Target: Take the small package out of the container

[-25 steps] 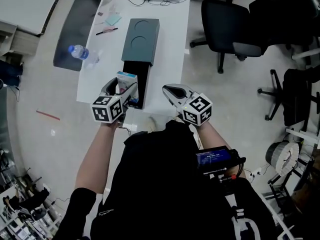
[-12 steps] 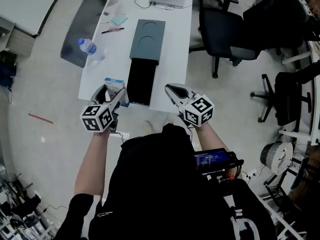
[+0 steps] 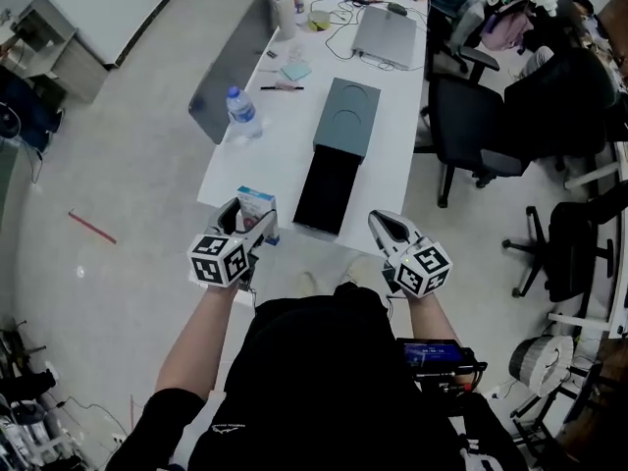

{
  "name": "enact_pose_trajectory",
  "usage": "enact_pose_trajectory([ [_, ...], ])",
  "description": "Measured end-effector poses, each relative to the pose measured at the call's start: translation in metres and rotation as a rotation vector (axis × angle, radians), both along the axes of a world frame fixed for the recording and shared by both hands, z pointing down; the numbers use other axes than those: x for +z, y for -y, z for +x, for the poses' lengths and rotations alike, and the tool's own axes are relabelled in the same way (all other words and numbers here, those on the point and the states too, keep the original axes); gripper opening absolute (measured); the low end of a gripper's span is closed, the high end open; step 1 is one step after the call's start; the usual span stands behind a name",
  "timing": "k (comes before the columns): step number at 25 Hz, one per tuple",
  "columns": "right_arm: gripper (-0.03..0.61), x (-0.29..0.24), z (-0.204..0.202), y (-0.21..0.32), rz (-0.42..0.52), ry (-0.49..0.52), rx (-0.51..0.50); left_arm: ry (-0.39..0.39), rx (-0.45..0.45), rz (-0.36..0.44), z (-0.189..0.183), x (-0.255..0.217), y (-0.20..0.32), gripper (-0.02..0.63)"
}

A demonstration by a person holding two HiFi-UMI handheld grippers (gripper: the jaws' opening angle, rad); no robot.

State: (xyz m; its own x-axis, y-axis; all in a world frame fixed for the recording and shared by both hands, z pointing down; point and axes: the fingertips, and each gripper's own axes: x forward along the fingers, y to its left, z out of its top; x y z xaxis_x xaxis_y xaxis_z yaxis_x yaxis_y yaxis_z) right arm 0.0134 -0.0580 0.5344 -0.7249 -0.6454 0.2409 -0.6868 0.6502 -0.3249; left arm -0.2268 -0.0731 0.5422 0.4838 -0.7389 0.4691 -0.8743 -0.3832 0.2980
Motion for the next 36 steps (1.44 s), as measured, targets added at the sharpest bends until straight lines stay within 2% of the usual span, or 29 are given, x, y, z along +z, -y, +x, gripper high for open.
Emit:
enact_pose_trajectory([
  [13, 0.026, 0.000, -0.039, -0.034, 0.029, -0.015, -0.004, -0.053, 0.009, 0.027, -0.039, 0.006, -0.043, 0.380],
  [36, 0.026, -0.005, -0.048, -0.070, 0.049, -0.024, 0.025, -0.086, 0.075, 0.034, -0.030, 0.018, -0.087, 0.380],
])
